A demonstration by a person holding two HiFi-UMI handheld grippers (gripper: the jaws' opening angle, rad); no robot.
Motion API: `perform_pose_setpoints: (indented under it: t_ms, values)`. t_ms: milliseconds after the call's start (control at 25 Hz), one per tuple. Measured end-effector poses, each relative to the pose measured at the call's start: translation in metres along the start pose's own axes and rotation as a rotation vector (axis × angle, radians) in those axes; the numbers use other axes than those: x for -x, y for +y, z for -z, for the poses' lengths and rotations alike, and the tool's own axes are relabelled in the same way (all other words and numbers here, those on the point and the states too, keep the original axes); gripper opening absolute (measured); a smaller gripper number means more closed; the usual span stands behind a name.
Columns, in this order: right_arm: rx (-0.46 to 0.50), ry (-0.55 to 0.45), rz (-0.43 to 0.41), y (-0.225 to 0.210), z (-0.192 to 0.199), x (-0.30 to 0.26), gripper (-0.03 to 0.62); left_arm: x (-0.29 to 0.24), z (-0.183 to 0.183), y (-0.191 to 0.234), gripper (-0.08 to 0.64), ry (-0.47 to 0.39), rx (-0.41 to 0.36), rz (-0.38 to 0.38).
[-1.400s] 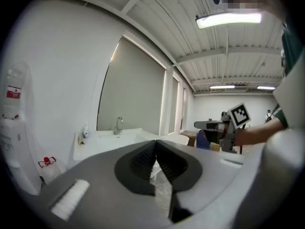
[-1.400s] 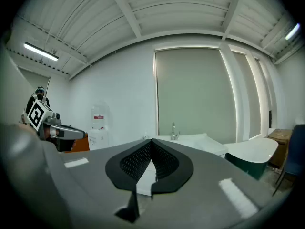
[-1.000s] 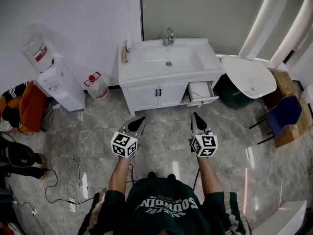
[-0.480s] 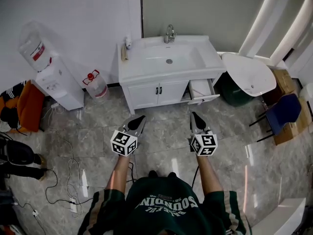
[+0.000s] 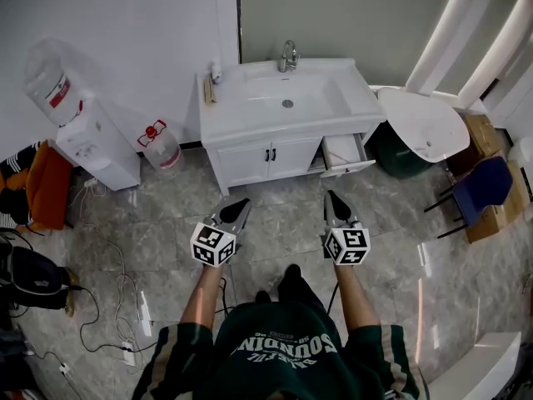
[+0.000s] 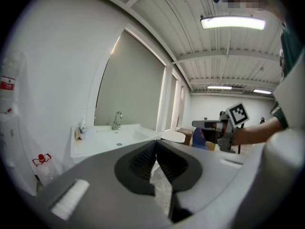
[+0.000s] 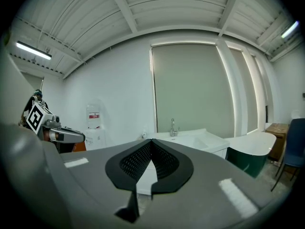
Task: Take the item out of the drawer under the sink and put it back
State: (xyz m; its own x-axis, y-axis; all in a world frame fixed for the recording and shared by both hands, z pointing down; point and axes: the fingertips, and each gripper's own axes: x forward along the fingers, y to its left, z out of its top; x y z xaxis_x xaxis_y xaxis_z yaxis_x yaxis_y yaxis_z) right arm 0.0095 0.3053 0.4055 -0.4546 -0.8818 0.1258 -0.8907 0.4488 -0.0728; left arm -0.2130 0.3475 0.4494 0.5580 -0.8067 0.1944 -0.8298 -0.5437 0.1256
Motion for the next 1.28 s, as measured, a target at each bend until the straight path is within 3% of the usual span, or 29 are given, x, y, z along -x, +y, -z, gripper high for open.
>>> perform_pose_setpoints:
  t_ms: [440,920,1280]
  values:
    - [-0.039,0.028,0.008,-0.05,0.021,-0.073,0.002,-0.072,0.002,0.043,0.051,0.036,0.016,0.001]
    - [-0.031,0.056,-0.052,-0.173,-0.008,-0.265,0.002,-0.249,-0.05,0.14,0.051,0.046,0.029,-0.086]
    - [-0.035,0.065,-0.136,-0.252,-0.034,-0.384,0.002,-0.361,-0.093,0.173,0.051,0.05,0.019,-0.125]
